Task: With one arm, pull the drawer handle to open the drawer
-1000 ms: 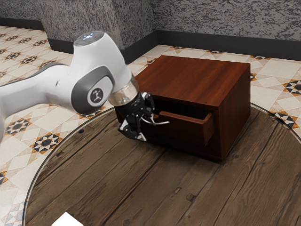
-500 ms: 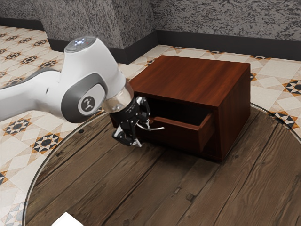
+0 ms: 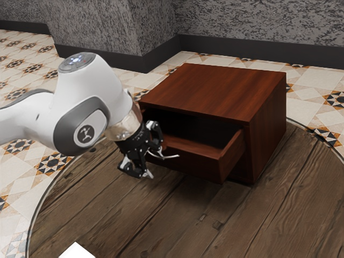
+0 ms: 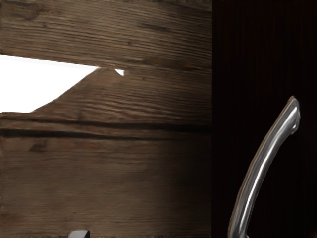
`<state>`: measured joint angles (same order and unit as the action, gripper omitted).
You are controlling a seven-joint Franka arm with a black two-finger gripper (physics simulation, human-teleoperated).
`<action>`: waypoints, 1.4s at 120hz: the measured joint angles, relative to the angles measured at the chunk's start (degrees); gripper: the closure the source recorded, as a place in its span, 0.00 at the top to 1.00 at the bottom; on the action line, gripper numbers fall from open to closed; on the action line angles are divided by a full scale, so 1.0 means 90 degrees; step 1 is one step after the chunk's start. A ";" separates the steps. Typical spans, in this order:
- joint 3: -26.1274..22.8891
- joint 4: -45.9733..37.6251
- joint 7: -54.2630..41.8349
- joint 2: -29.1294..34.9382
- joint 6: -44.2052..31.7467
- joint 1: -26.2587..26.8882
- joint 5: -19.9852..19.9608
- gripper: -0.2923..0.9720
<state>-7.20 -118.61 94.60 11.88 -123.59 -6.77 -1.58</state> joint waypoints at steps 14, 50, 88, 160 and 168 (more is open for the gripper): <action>-0.0001 -0.0165 0.0022 0.0191 -0.0047 0.0006 -0.0018 0.46; 0.0014 -0.0567 0.0064 0.0542 -0.0083 0.0030 -0.0027 0.41; 0.0030 -0.0833 0.0087 0.0848 -0.0099 0.0015 -0.0016 0.41; 0.0068 0.3736 0.0065 0.0027 0.3450 -0.0038 0.0308 0.66; 0.0093 0.3672 0.0031 0.0010 0.3913 -0.0158 0.0310 0.69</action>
<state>-6.37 -85.56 94.88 11.97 -88.37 -8.19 1.21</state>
